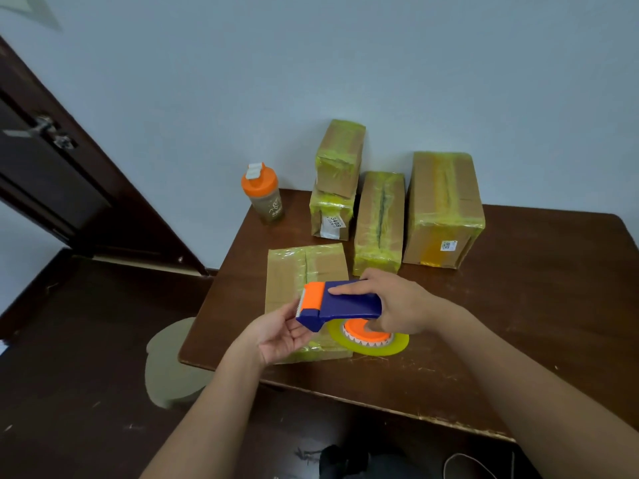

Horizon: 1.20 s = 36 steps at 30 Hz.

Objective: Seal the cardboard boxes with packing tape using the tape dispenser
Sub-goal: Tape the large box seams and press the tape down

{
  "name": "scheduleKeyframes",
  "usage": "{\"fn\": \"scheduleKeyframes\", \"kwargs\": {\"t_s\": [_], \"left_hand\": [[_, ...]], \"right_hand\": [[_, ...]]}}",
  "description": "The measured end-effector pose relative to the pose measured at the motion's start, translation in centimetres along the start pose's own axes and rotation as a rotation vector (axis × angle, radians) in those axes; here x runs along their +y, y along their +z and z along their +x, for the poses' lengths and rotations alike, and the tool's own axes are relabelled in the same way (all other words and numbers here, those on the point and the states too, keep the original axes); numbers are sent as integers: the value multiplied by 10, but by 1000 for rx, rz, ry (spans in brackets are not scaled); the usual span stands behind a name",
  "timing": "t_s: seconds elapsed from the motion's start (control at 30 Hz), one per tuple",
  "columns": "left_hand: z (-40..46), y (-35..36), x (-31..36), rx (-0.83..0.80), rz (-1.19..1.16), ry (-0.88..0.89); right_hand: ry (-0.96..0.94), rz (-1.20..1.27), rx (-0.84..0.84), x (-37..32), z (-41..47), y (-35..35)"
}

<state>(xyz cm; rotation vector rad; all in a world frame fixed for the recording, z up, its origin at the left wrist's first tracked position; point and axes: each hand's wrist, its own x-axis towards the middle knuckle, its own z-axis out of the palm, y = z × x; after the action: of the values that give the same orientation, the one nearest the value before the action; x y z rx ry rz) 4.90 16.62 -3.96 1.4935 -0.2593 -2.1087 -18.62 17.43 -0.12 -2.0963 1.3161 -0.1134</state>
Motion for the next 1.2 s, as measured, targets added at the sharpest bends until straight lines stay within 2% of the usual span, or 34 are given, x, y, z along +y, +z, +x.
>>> {"fn": "scheduleKeyframes", "kwargs": {"t_s": [0.17,0.4,0.67,0.9,1.2], "left_hand": [[-7,-9,2,36,91,45],[2,-13,9,267,357,239],[-7,-57,25,508,202,393],[-4,-73,-11,503,164,390],[5,-93,-58,630,67,410]], "right_hand": [[-34,-9,-23,-7,6,1],[-46,-156,-75,-13,12,6],[-33,-250,-99,-6,1,1],[-9,-462,-160,-8,-3,-8],[-88,-570,-202,-36,9,11]]}}
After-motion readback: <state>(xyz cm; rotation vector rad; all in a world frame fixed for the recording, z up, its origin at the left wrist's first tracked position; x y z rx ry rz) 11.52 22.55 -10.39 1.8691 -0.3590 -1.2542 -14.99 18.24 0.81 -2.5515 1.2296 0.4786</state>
